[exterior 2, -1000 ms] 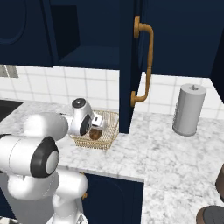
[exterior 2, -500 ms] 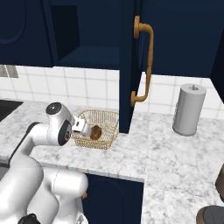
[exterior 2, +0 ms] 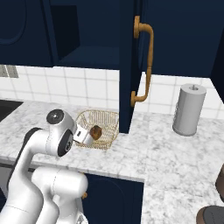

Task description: Open the cabinet, pick up the bread from the cabinet and place it in the basket. Then move the basket to the dining counter.

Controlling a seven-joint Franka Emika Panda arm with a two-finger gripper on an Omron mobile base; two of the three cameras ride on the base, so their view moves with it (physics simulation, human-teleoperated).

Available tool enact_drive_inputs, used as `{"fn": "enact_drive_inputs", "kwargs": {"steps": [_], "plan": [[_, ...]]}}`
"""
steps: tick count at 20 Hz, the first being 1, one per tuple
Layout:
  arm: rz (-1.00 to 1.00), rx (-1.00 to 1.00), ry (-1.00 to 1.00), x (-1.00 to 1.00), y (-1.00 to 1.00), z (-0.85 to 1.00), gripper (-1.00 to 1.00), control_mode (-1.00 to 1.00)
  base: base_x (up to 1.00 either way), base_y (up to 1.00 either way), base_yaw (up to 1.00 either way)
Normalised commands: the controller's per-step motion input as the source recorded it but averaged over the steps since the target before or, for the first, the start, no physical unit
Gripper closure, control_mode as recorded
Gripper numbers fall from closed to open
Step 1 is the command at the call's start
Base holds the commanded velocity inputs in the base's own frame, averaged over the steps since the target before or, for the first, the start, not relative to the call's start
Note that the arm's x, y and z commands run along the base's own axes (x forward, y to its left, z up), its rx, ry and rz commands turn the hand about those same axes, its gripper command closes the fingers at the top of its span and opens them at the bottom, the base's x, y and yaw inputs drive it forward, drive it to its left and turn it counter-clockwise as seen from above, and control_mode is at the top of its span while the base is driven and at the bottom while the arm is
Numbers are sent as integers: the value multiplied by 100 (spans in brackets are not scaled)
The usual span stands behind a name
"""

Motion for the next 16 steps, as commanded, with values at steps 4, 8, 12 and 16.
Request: {"fn": "enact_drive_inputs", "kwargs": {"steps": [4,8,12,16], "plan": [[-21,34,10,5,0,25,-100,-100,0,0,0],[-15,19,27,0,1,2,-100,-100,0,0,0],[-15,2,15,8,0,-8,-100,-100,0,0,0],[-18,1,0,7,-4,-18,-100,-100,0,0,0]]}}
